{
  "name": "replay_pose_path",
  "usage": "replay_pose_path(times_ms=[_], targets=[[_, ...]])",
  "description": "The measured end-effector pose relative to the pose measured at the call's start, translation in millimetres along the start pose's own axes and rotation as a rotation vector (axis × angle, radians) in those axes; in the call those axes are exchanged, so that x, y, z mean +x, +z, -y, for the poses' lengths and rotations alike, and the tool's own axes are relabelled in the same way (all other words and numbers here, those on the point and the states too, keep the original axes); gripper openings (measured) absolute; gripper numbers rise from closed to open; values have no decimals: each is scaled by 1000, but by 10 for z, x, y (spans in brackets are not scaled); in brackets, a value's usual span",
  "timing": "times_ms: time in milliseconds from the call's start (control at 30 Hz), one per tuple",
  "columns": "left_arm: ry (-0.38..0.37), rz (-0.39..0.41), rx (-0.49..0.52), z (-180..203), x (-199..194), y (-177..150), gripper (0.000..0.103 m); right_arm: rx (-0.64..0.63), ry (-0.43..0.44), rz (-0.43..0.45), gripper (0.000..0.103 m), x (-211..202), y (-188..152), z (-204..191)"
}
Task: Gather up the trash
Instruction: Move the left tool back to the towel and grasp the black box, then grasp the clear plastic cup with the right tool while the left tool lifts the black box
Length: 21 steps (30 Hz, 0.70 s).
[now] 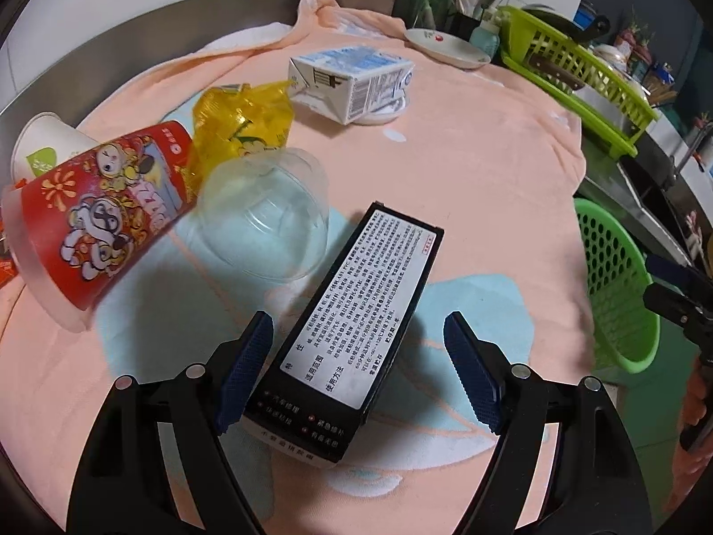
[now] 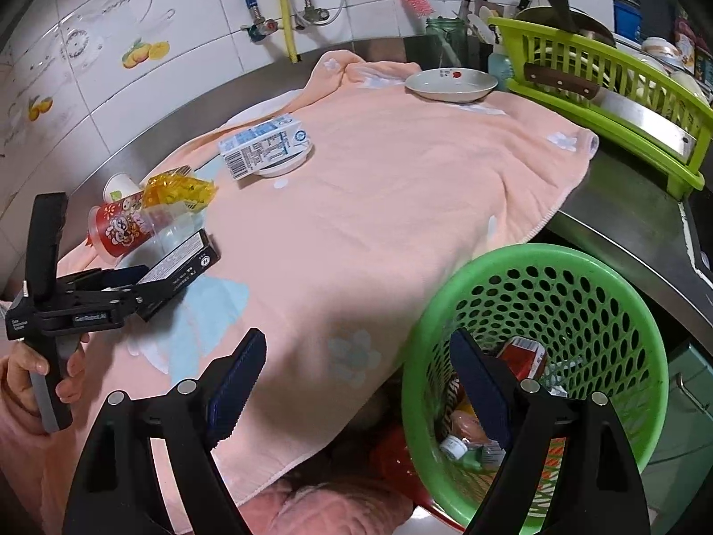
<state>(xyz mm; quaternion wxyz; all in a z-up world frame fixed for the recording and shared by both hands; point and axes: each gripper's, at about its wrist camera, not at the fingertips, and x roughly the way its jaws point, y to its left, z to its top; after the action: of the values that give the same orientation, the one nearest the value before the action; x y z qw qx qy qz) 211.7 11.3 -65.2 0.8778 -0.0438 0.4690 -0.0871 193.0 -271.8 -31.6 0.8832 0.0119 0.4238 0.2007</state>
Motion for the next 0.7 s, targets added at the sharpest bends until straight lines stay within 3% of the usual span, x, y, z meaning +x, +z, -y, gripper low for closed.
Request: replay_pose_path(times_ms=[233,367,500,700], targets=[[6,7,17,75,54,-7,70,-2,8,-4,81,36,4,-31],[32,10,25,88,53,5,55,-4,11,-7,81,45,-1,-49],[36,13,21,106,7,-40,49,-10,18,-6,81,30,7,-93],[4,41,-8,63,-246,-252,46,-46,43,-3,81,40,52,-313]])
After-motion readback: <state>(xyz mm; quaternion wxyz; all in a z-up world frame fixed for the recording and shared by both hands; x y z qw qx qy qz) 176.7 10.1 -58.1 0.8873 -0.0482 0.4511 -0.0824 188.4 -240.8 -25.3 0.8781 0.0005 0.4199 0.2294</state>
